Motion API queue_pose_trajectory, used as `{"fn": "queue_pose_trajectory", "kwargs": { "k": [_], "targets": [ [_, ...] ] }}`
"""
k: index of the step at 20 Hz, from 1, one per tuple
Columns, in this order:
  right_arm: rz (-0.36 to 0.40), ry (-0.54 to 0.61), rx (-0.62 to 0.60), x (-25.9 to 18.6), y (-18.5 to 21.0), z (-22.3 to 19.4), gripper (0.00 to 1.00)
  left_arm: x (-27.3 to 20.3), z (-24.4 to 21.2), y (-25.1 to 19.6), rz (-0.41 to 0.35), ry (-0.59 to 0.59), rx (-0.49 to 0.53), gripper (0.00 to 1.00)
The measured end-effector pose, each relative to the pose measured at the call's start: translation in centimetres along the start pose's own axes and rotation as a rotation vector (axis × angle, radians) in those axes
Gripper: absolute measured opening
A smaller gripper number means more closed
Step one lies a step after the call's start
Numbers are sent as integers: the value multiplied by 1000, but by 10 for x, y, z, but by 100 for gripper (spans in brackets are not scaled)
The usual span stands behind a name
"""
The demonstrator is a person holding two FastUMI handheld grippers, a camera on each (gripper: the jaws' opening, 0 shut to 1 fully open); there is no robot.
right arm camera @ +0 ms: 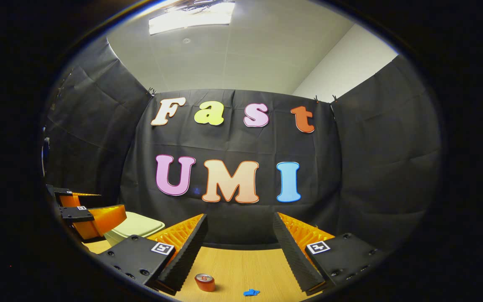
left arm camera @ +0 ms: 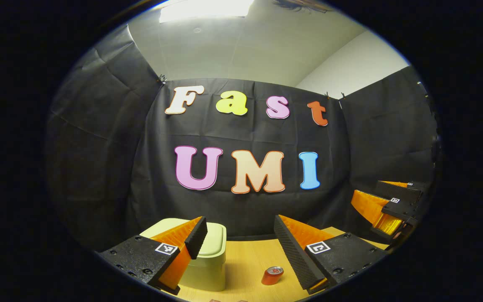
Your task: Press the lid of the desktop garbage bin to open it, pick up the crumpled paper on the desktop and throw it into the bin, then pick up the pop can on the desktop and drop it into the bin, and finally close the garbage bin lid.
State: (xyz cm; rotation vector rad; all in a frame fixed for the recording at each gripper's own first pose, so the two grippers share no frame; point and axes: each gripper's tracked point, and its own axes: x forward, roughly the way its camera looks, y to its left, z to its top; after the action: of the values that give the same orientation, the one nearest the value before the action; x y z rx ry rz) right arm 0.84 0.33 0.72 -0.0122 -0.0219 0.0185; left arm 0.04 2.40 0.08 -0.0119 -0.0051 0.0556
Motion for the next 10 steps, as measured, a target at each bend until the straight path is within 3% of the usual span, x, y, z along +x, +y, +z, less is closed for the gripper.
{"fn": "queue_pose_trajectory", "kwargs": {
  "k": [10],
  "targets": [
    [25, 0, -11, 9, 14, 3, 98, 5, 1, 25, 39, -1, 24, 95]
  ]
}}
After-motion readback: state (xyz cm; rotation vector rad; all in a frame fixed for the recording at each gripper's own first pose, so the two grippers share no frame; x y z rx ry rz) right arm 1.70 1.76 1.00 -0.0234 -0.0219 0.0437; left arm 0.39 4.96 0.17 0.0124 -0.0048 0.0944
